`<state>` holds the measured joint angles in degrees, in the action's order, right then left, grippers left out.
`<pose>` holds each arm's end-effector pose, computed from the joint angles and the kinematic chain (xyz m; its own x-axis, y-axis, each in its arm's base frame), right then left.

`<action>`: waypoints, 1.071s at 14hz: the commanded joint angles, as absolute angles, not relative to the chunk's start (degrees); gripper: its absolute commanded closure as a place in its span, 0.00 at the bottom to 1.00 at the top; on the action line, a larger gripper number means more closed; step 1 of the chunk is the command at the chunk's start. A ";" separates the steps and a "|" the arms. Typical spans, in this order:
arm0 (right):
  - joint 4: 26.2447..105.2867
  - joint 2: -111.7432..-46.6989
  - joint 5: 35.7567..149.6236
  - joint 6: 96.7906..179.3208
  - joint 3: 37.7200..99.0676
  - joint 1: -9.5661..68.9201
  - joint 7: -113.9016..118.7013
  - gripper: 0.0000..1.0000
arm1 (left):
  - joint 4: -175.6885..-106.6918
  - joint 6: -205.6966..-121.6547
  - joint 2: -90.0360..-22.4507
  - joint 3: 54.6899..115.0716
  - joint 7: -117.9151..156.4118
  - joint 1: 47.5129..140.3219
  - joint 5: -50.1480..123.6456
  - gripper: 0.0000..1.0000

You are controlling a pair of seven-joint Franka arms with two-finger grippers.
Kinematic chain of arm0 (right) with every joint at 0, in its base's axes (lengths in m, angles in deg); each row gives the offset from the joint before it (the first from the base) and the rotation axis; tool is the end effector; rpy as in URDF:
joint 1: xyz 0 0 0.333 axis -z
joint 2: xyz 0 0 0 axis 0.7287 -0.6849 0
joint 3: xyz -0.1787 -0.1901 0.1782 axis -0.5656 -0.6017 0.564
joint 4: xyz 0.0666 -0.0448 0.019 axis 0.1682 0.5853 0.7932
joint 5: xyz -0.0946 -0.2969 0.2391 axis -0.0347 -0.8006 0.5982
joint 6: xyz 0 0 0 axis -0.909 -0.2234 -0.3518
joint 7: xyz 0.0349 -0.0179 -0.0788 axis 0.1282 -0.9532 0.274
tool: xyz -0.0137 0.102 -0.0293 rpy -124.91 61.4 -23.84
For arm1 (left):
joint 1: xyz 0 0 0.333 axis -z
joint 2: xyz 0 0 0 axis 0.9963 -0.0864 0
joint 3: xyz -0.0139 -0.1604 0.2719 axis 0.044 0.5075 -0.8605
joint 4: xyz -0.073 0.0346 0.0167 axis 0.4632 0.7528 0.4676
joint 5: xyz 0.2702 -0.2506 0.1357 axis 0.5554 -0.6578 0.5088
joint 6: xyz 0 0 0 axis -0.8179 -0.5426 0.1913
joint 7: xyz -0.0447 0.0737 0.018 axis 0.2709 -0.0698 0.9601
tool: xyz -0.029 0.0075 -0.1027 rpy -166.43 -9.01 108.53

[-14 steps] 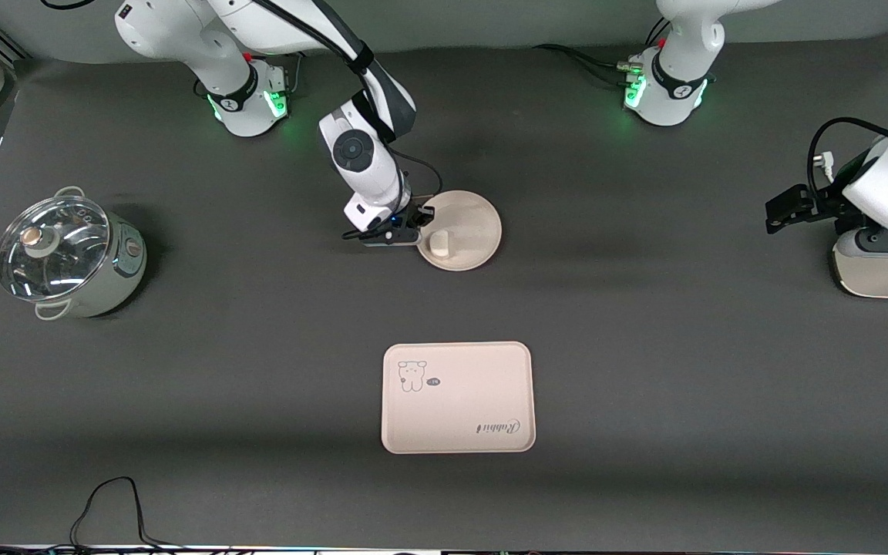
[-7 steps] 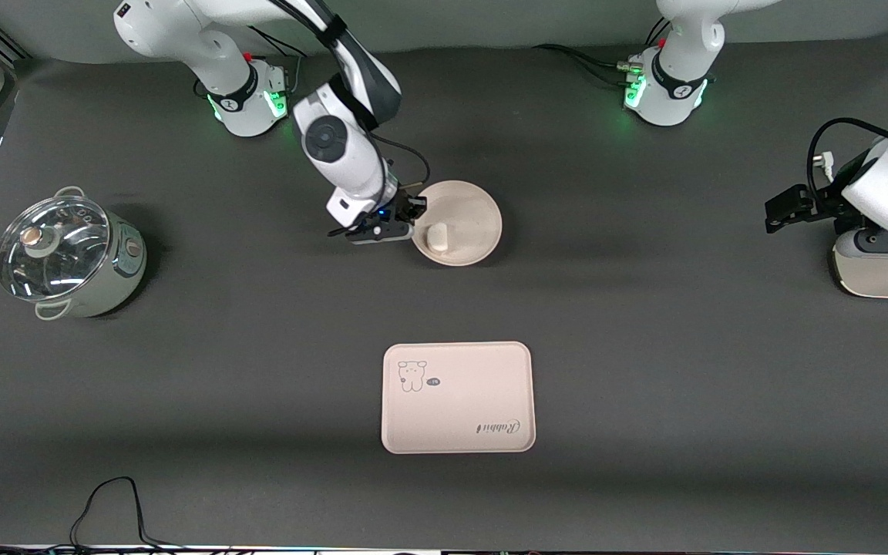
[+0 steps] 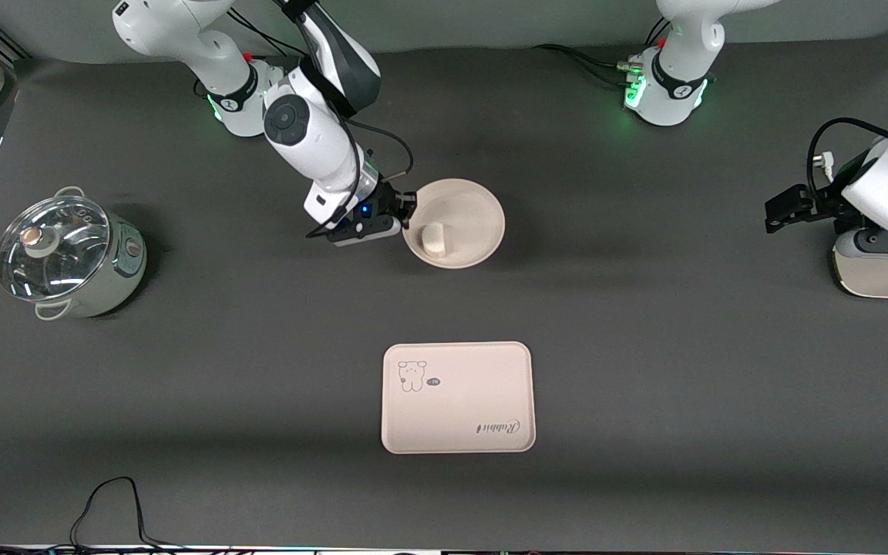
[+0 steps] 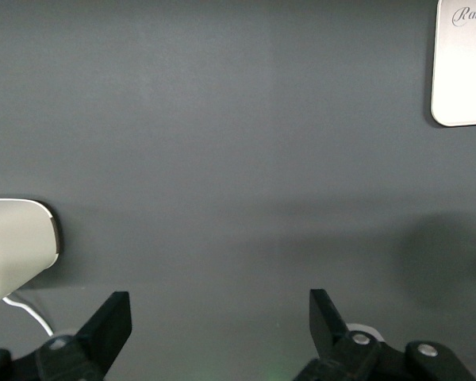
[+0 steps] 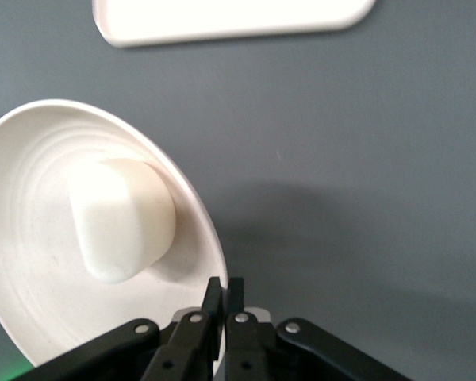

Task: Place bun in plate and plate on tray
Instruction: 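Lift the plate with the bun using the right gripper, then carry the plate onto the white tray and lower it with the right gripper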

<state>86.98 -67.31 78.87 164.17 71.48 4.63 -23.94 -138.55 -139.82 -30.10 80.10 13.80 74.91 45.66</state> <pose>0.4546 0.3782 0.3420 0.9996 0.0261 0.0143 0.0293 -0.9495 -0.3125 0.5511 -0.0326 0.5771 0.9975 -0.0401 -0.0584 -0.0403 -0.9992 -0.0018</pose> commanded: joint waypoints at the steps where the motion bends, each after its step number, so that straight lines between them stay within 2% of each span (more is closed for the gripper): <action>1: 61.59 -84.70 79.40 156.07 68.50 7.22 -21.09 1.00 | -137.10 -138.71 -30.71 79.83 14.03 75.64 45.65 0.00; 4: 35.55 -100.71 80.45 145.06 63.22 8.36 -22.32 1.00 | -137.10 -138.62 -30.71 79.83 14.12 75.64 45.56 0.00; 8: 17.59 -114.08 85.44 146.00 63.38 13.19 -23.72 1.00 | -137.10 -138.62 -30.80 79.83 14.12 75.64 45.56 0.00; 12: 16.40 -120.42 91.61 154.95 63.56 13.90 -24.16 1.00 | -137.10 -138.62 -30.80 79.83 14.12 75.64 45.56 0.00; 15: 17.02 -124.04 92.84 156.21 63.56 14.86 -24.17 1.00 | -137.10 -138.62 -30.80 79.83 14.12 75.64 45.65 0.00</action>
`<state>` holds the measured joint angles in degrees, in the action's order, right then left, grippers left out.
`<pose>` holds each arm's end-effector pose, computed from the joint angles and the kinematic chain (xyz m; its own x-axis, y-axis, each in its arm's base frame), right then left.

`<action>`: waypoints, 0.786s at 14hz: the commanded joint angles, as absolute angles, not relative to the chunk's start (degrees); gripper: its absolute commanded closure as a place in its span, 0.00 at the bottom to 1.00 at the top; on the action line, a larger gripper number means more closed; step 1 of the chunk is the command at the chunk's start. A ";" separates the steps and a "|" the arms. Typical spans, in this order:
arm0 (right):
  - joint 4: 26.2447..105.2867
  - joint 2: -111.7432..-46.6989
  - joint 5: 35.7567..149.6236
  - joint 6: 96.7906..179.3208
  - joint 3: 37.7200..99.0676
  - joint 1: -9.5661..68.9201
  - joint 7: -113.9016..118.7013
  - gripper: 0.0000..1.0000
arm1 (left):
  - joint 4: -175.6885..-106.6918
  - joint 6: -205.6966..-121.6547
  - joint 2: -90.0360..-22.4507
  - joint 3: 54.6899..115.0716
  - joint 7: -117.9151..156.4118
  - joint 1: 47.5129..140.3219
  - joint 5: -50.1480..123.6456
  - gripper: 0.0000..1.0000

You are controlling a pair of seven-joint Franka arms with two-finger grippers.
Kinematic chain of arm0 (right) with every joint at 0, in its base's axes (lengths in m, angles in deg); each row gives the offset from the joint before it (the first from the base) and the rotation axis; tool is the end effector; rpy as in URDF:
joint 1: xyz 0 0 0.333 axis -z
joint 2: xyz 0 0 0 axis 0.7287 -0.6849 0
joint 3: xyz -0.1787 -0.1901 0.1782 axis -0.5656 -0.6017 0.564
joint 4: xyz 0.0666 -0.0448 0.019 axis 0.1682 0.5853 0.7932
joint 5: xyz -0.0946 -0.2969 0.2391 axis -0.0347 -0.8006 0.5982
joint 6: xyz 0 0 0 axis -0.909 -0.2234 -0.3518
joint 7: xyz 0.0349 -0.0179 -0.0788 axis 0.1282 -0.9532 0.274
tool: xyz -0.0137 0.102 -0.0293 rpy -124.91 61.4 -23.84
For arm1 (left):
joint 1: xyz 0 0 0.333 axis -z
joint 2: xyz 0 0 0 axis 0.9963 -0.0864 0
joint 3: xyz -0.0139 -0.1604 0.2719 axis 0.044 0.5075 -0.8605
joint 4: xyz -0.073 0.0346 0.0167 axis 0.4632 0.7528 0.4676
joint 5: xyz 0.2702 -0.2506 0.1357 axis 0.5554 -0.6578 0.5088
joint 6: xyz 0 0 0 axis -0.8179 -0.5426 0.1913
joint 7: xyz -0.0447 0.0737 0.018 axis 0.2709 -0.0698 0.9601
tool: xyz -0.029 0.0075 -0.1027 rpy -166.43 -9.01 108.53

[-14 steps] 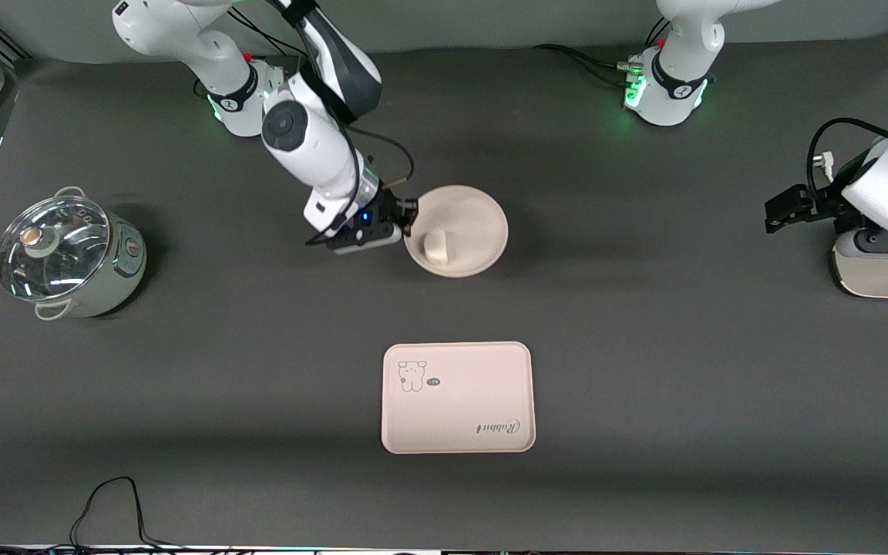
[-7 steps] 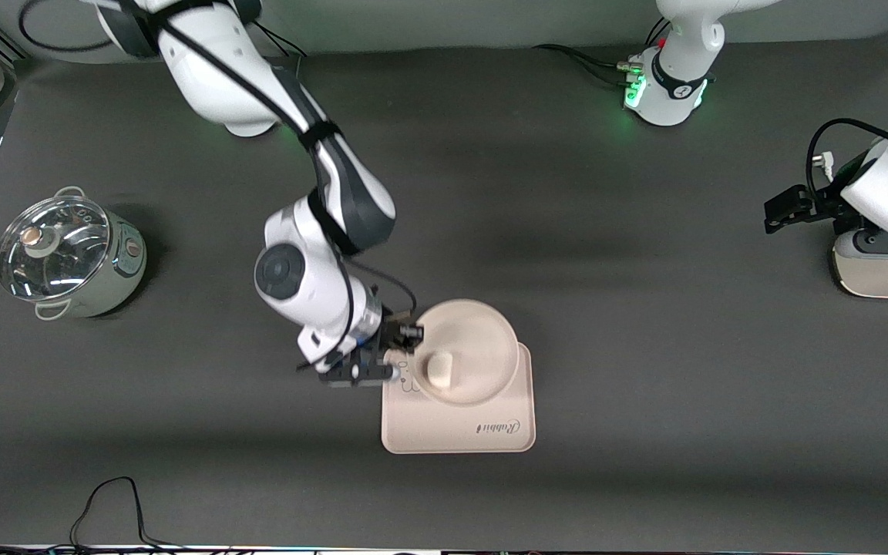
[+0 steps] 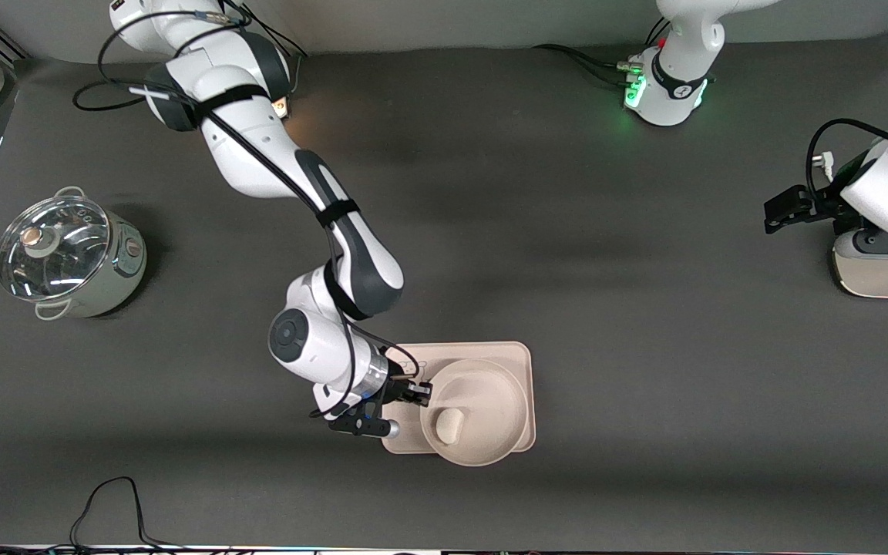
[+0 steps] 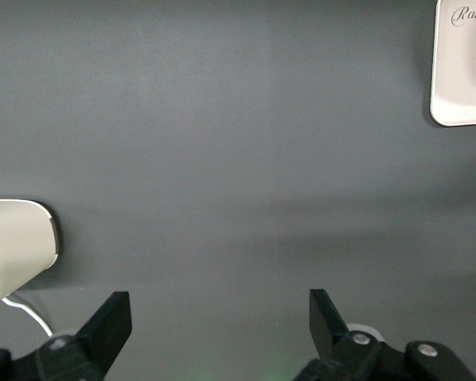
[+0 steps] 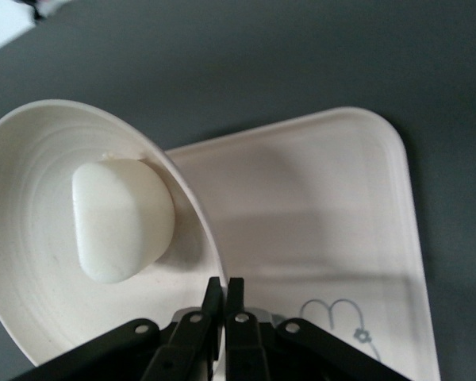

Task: Place bun in plate and plate on tray
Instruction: 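Carry the plate onto the white tray and lower it with the right gripper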

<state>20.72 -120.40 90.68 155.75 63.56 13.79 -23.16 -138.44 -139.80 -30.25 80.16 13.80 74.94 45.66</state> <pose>0.7182 0.3799 0.2094 0.9752 -0.2103 0.0690 -0.1633 -0.8942 -0.4168 0.5518 -0.0334 0.5766 0.9974 -0.0417 -0.0594 -0.0418 -0.9991 -0.0012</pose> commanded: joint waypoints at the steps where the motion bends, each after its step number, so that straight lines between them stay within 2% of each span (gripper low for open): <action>1: 17.63 -124.13 93.54 155.94 63.56 15.04 -24.17 1.00 | -137.10 -138.71 -30.80 79.83 14.12 75.64 45.57 0.00; 10: 20.00 -121.94 93.64 150.23 63.03 14.96 -26.10 1.00 | -137.10 -139.15 -31.06 79.83 14.20 75.64 45.56 0.00; 11: 22.01 -120.55 93.55 150.23 63.03 14.96 -26.10 0.70 | -137.10 -139.06 -31.06 79.83 14.20 75.64 45.56 0.00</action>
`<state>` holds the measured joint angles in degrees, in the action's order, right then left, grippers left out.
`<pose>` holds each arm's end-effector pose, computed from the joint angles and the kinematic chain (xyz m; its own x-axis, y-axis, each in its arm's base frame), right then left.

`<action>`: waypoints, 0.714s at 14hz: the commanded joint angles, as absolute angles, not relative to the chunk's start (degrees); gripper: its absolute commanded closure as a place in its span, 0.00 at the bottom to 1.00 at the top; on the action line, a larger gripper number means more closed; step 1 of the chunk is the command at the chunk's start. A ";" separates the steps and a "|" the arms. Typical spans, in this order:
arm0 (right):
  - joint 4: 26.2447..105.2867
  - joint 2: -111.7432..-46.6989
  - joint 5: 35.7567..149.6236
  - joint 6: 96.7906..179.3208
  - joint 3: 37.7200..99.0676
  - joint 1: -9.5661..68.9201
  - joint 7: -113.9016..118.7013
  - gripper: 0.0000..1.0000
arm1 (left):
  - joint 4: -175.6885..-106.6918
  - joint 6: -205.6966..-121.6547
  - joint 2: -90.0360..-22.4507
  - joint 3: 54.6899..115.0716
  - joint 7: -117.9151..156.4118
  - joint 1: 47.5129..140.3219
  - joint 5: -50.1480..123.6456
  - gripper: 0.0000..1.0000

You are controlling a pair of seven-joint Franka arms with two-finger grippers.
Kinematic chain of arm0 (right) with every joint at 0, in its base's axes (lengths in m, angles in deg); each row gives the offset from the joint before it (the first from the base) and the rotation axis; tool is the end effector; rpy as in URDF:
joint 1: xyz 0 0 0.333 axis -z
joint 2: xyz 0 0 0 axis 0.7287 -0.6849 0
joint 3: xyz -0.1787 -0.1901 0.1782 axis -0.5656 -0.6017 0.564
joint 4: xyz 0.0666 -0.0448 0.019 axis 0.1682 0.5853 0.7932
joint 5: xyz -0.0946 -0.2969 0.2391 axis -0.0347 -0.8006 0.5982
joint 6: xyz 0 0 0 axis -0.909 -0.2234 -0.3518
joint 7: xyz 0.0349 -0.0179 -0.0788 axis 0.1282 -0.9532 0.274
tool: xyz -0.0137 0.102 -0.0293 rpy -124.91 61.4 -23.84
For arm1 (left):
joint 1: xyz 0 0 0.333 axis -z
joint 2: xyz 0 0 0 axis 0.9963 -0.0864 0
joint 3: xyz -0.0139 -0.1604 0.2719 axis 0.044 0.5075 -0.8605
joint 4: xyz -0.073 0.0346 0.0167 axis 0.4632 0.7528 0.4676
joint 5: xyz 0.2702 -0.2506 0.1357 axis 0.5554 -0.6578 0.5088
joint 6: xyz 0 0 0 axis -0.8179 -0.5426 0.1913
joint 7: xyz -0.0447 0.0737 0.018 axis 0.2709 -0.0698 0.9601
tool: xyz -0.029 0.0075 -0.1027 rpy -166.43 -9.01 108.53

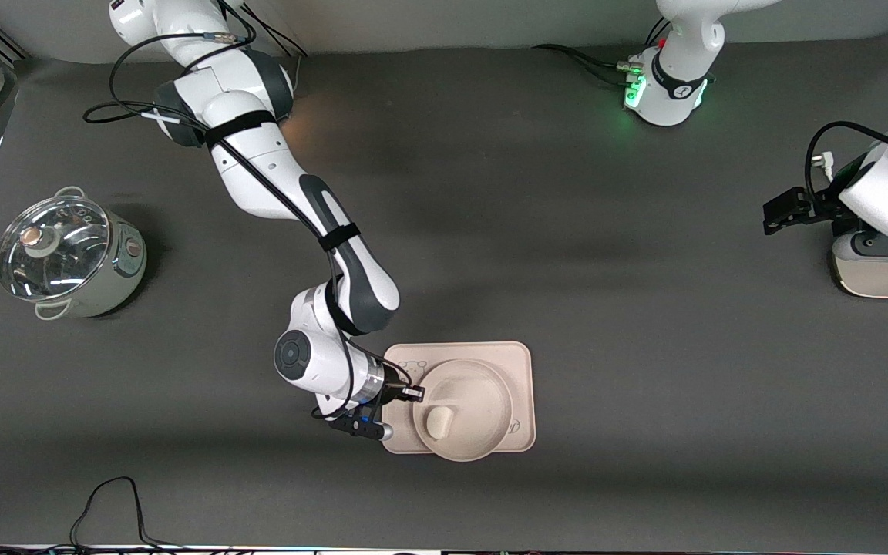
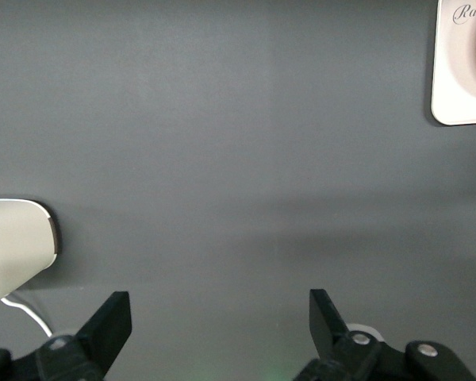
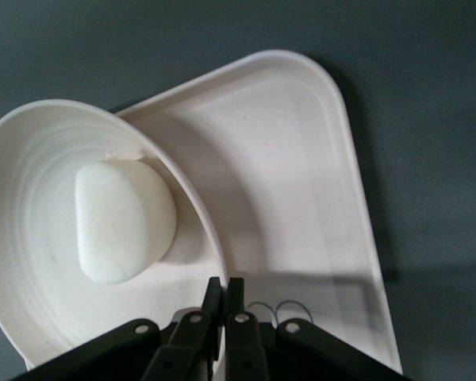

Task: Place bun in plate and plate on tray
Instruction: 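Carry the plate onto the white tray and lower it with the right gripper, then open the right gripper to release the plate on the tray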

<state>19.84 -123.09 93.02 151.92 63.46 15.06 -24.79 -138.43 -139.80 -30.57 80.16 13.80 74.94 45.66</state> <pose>0.7167 0.3646 0.1729 0.9674 -0.2500 -0.0409 -0.2451 -0.8835 -0.3992 0.5531 -0.0332 0.5736 0.9970 -0.0417 -0.0646 -0.0418 -0.9991 0.0000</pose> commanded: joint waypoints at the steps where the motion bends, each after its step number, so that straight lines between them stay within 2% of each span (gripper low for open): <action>1: 24.03 -119.49 93.55 150.40 63.03 14.96 -26.01 0.45 | -137.10 -139.15 -31.06 79.83 14.20 75.64 45.65 0.00; 2: 24.66 -118.61 93.38 150.32 63.03 14.96 -25.58 0.10 | -137.10 -139.15 -31.06 79.83 14.20 75.64 45.65 0.00; 3: 25.01 -118.34 93.20 150.32 63.03 14.96 -25.48 0.00 | -137.10 -139.15 -31.06 79.83 14.20 75.64 45.65 0.00; 6: 25.71 -115.80 92.85 149.97 62.95 14.96 -25.83 0.00 | -137.02 -139.24 -31.06 79.83 14.20 75.64 45.83 0.00; 10: 37.30 -101.41 90.57 146.12 62.94 14.70 -26.10 0.00 | -137.01 -139.24 -31.06 79.83 14.20 75.73 45.83 0.00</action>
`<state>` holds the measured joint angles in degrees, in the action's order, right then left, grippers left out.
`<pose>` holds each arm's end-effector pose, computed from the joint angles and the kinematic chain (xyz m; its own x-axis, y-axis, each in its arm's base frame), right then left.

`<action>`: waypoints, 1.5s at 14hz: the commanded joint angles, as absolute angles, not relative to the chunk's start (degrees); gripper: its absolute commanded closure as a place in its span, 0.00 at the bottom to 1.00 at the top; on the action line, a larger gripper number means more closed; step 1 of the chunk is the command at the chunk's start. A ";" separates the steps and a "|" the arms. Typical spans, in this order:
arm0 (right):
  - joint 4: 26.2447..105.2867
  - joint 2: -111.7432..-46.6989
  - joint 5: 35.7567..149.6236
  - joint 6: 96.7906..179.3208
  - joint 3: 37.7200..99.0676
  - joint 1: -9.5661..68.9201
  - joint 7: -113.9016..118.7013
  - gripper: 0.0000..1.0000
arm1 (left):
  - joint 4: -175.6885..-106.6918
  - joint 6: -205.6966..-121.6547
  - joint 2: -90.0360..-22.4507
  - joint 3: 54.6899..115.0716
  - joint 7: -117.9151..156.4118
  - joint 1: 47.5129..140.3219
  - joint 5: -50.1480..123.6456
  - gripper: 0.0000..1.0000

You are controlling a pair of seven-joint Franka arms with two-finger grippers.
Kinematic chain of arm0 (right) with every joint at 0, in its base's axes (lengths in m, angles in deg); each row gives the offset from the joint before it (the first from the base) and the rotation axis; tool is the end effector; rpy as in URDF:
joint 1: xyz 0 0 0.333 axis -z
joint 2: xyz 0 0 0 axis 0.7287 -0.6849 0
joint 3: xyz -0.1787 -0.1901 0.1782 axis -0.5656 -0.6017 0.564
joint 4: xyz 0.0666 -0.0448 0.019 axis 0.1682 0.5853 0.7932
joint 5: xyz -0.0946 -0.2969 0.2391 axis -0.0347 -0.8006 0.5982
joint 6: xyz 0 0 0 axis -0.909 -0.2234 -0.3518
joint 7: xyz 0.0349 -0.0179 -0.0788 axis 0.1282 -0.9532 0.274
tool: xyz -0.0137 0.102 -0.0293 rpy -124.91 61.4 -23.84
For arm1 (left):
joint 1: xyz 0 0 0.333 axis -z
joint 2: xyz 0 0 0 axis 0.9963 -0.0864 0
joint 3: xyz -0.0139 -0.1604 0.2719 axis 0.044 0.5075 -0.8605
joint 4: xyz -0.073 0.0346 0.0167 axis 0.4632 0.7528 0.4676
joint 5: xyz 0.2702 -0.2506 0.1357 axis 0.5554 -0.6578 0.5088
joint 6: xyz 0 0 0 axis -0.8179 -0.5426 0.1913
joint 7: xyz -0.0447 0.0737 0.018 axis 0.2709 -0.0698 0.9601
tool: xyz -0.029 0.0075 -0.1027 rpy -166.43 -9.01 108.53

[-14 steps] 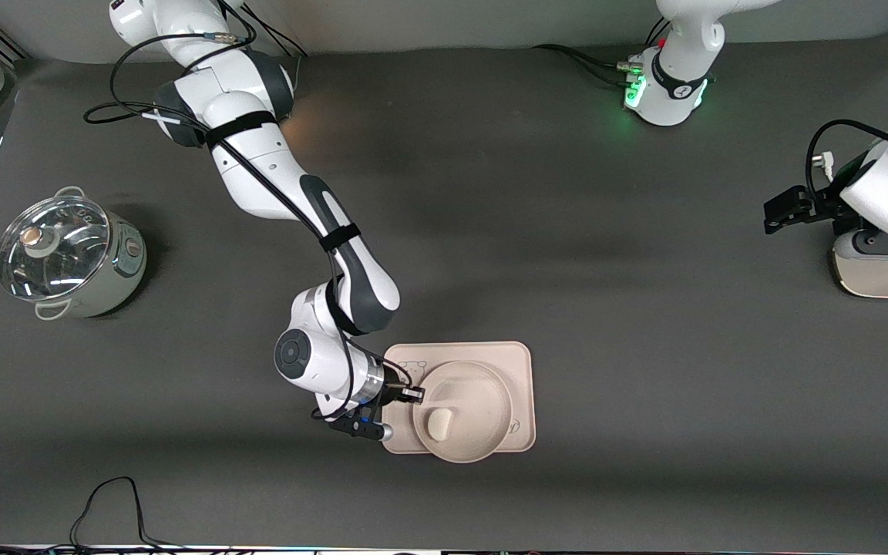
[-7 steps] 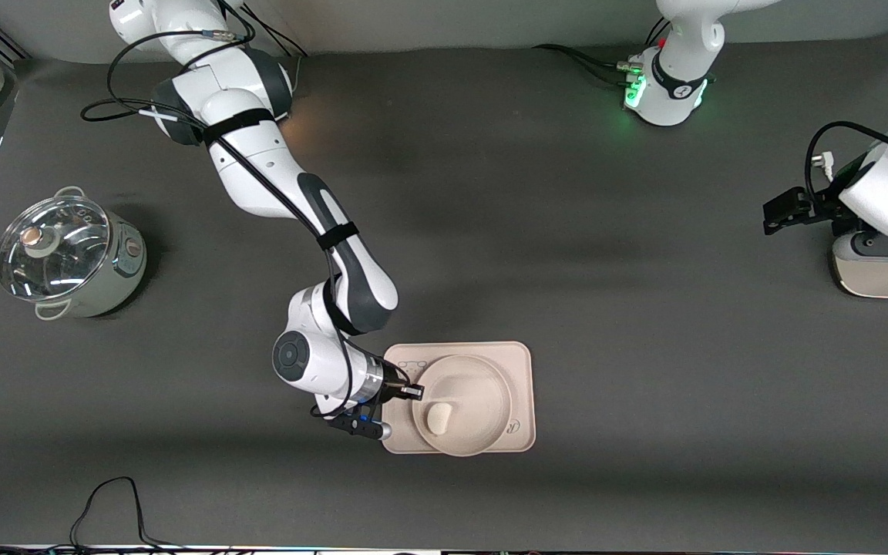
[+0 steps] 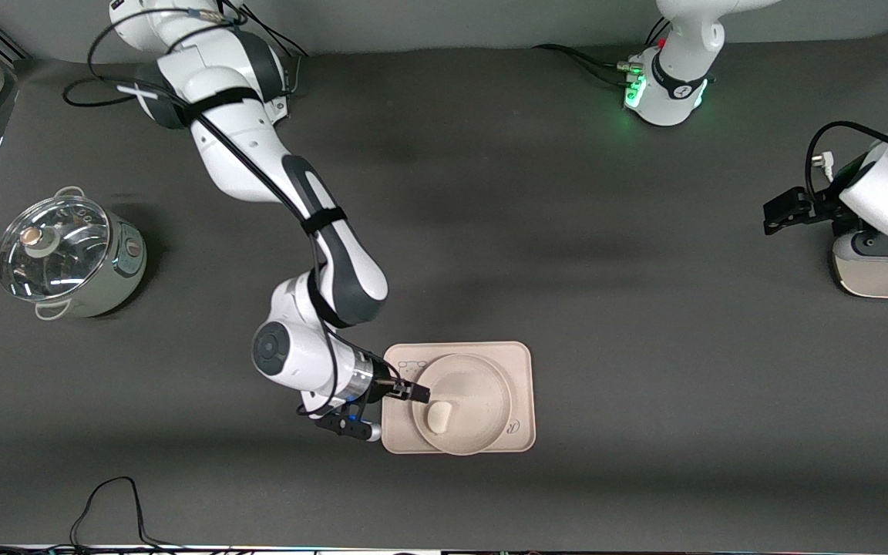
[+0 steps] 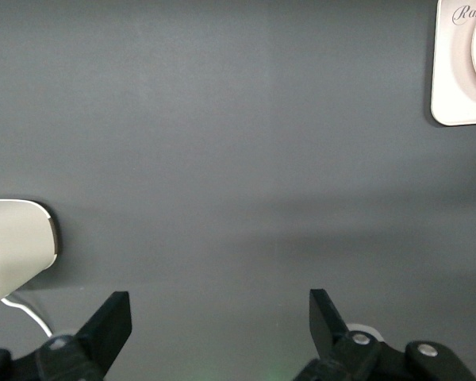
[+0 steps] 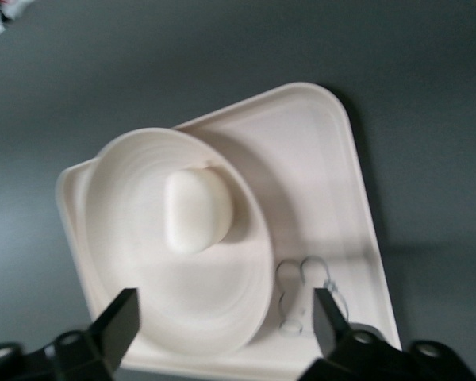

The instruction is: Place bun in plate and plate on tray

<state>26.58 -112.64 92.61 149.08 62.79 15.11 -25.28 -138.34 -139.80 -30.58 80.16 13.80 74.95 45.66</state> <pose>0.7169 0.3528 0.2584 0.9651 -0.2593 -0.0363 -0.2500 -0.8715 -0.4218 0.5533 -0.0333 0.5743 0.9971 -0.0419 -0.0632 -0.0420 -0.9991 0.0000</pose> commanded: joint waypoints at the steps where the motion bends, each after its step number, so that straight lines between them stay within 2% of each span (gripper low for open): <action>1: 38.36 -98.07 88.39 142.62 62.94 15.13 -26.10 0.00 | -137.01 -139.24 -31.06 79.83 14.20 75.73 45.83 0.00; 5: 41.17 -82.25 74.78 123.02 63.21 19.95 -24.09 0.00 | -137.01 -139.33 -31.06 79.83 14.20 75.73 45.83 0.00; 9: 51.53 -63.45 65.62 111.40 65.05 28.02 -9.35 0.00 | -137.10 -139.24 -31.06 79.83 14.20 75.55 45.92 0.00; 11: 54.01 -58.15 60.09 107.71 66.46 33.92 -0.39 0.00 | -137.02 -139.24 -31.06 79.83 14.20 75.64 45.92 0.00; 15: 54.28 -56.28 56.64 106.19 65.93 39.91 5.81 0.00 | -137.01 -139.24 -31.06 79.83 14.29 75.64 45.92 0.00; 18: 54.37 -59.00 56.63 107.25 64.19 40.54 5.02 0.00 | -137.01 -139.24 -31.06 80.09 14.29 75.64 45.92 0.00; 21: 54.37 -59.01 56.64 107.86 63.65 40.53 5.01 0.00 | -137.01 -139.24 -31.06 80.09 14.38 75.55 45.92 0.00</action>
<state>54.50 -59.35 57.80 107.35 63.61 40.39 4.86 -137.96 -139.82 -30.73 80.31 13.82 74.97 45.68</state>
